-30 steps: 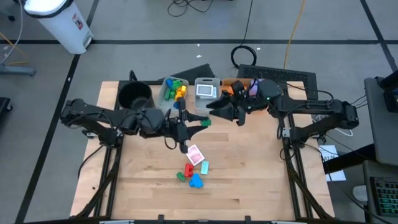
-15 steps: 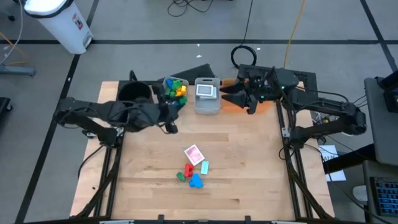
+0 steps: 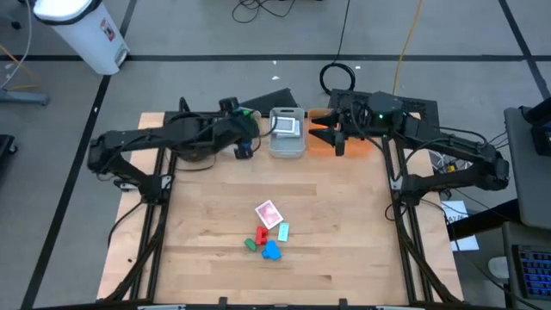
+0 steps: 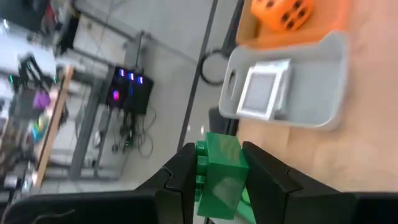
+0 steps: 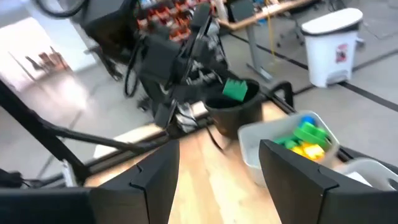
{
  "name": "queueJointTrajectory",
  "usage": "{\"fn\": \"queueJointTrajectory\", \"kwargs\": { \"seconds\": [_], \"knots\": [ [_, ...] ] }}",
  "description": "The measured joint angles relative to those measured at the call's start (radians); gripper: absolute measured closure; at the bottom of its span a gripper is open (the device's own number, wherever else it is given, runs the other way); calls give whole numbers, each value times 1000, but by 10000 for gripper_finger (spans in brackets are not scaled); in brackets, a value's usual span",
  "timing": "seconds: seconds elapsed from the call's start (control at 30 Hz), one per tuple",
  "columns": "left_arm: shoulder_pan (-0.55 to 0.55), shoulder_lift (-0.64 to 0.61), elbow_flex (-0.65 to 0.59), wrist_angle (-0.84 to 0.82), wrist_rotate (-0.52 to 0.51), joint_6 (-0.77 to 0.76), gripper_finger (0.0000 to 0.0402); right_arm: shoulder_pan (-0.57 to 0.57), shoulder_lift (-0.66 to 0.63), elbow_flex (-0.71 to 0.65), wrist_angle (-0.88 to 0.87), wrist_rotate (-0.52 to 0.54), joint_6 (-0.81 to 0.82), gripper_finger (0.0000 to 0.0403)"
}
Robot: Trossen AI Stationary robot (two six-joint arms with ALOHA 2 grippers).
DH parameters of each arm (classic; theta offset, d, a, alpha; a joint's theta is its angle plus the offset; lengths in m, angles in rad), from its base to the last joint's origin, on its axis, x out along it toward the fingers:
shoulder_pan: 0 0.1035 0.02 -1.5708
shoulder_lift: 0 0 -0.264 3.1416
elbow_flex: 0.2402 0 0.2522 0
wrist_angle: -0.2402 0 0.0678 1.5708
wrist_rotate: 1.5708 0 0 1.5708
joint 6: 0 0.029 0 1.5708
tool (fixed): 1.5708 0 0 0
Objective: Pick & Place Toys
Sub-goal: Put the green game piece into the left gray bin
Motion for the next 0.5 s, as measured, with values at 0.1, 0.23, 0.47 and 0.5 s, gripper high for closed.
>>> {"fn": "queueJointTrajectory", "kwargs": {
  "seconds": [0.1, 0.23, 0.47, 0.5],
  "knots": [
    [58, 39, 0, -1, -6, -26, 296, -19, 0, 0, -40, 0, -33, 192],
    [109, 107, 0, -16, -36, -52, 296, -44, 0, 0, -50, 1, -78, 193],
    [149, 254, 0, -36, -58, 2, 296, -93, 0, 0, -40, 2, -87, 193],
    [157, 270, 0, -29, -46, 3, 296, -100, 0, 0, -40, 2, -87, 193]
  ]
}}
